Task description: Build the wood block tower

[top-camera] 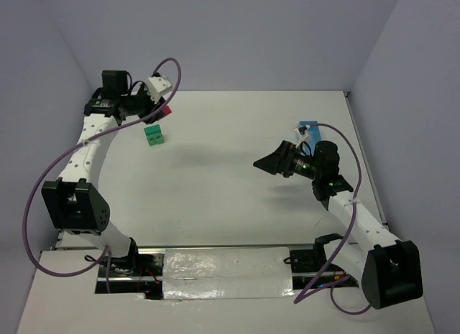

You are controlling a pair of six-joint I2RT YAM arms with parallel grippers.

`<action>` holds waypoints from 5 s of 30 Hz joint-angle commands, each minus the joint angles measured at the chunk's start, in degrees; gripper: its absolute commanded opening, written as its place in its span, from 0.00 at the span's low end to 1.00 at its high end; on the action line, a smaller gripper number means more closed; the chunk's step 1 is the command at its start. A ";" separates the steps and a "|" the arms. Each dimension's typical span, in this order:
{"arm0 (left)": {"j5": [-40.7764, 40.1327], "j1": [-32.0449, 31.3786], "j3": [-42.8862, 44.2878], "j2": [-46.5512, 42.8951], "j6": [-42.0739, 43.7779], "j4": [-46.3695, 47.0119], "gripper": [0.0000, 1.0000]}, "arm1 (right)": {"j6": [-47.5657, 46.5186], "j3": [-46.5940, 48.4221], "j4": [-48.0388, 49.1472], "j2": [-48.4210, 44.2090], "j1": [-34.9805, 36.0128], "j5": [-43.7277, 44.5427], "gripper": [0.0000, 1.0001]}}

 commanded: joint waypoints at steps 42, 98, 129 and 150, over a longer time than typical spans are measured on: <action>19.96 -20.31 -30.51 -34.99 -15.42 20.22 0.00 | 14.07 22.15 3.17 11.10 38.70 39.06 0.61; 9.98 -3.88 0.91 0.50 7.67 -1.73 0.00 | -1.02 8.00 -17.12 -15.35 12.08 29.03 1.00; 10.46 12.39 15.27 20.11 27.30 -17.12 0.00 | -8.87 -0.62 -11.68 -7.45 9.34 14.00 1.00; 3.97 9.75 18.18 24.51 23.34 -16.33 0.18 | -8.78 -1.32 -10.10 -7.89 9.34 12.94 1.00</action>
